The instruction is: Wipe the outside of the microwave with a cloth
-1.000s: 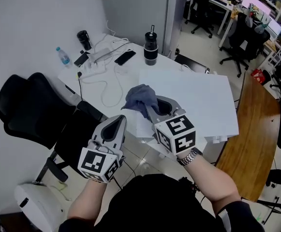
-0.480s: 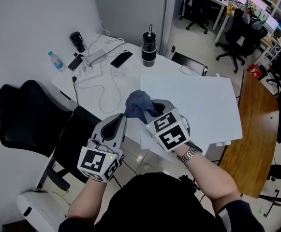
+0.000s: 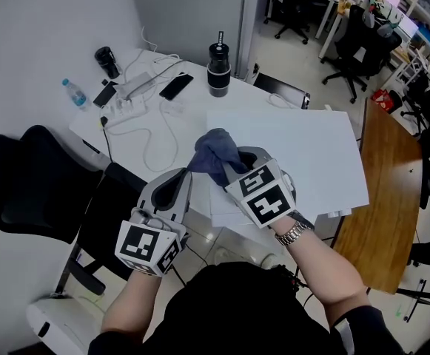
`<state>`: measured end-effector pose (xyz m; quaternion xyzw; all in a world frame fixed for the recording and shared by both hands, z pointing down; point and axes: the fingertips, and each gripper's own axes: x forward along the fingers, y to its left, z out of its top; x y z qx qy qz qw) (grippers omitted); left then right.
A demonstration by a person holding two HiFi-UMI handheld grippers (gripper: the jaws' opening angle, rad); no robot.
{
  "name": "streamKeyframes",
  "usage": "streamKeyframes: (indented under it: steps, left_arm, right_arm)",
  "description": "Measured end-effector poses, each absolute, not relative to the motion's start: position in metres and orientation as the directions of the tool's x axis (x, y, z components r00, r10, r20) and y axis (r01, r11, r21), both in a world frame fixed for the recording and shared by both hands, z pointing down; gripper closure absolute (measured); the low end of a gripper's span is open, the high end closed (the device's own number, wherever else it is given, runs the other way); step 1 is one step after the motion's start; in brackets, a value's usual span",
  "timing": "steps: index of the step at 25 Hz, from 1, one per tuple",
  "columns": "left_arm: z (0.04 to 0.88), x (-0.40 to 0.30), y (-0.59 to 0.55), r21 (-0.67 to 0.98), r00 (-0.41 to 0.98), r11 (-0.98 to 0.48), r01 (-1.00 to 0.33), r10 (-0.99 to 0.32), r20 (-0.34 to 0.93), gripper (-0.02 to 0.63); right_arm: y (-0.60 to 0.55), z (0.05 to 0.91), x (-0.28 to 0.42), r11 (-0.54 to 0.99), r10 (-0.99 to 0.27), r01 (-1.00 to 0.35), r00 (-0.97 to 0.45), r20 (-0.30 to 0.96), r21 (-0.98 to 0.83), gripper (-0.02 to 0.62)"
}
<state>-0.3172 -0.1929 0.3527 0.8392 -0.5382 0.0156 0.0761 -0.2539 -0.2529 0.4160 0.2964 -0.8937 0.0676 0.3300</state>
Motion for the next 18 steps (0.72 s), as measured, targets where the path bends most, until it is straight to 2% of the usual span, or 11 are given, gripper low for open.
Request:
streamKeyframes:
  steps: [18]
  left_arm:
    - [0.328, -0.280, -0.189, 0.081, 0.407, -0.401, -0.912, -0.911, 0.068, 0.603]
  right_arm:
    - [-0.265, 0.415, -0.182, 0.779, -0.523, -0.620, -0.560, 0.643, 0.095, 0.548]
